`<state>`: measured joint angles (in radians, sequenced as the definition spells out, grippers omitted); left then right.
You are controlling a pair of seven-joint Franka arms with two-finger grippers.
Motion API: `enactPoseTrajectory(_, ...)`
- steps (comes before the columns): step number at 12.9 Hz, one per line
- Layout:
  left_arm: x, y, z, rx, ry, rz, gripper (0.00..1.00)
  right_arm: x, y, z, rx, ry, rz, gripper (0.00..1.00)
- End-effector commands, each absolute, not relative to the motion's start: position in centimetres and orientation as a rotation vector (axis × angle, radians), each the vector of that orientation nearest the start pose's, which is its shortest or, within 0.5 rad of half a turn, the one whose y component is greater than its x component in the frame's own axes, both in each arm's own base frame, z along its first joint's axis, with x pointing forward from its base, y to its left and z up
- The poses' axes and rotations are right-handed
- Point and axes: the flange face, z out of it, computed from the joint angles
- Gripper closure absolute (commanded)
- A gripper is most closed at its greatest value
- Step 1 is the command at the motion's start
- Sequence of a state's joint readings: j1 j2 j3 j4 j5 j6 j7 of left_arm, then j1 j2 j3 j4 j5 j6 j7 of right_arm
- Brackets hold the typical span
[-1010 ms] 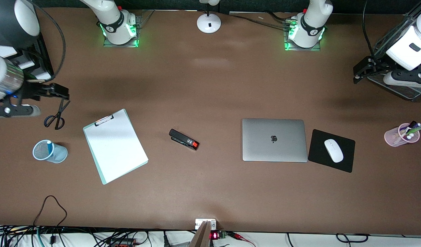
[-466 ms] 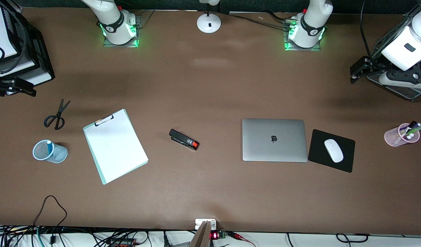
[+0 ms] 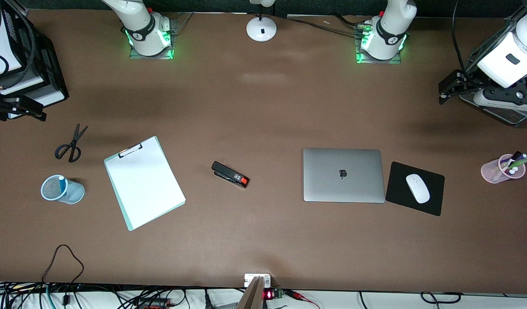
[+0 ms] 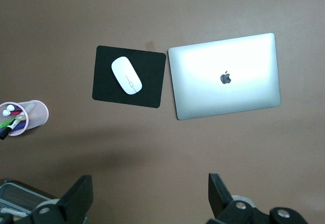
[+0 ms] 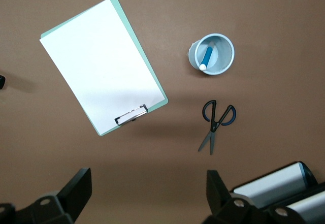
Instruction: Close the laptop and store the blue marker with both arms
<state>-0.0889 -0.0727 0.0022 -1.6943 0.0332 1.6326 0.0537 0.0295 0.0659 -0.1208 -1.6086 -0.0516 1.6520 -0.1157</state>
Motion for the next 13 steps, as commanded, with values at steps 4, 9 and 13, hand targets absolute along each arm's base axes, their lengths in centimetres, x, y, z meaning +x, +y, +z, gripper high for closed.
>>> enactPoseTrajectory(4, 53.6, -3.9, 61.6, -3.116, 0.243, -0.005, 0.00, 53.2, -5.0, 58.3, -3.177, -0.010, 0.054, 0.00)
enactPoseTrajectory(9, 53.9, -3.9, 62.4, -3.114, 0.242, -0.005, 0.00, 54.0, -5.2, 59.1, -3.178, 0.004, 0.037, 0.00)
enactPoseTrajectory(13, 53.9, -3.9, 62.3, -3.114, 0.240, -0.002, 0.00, 54.1, -3.7, 59.3, -3.180, 0.041, 0.044, 0.00)
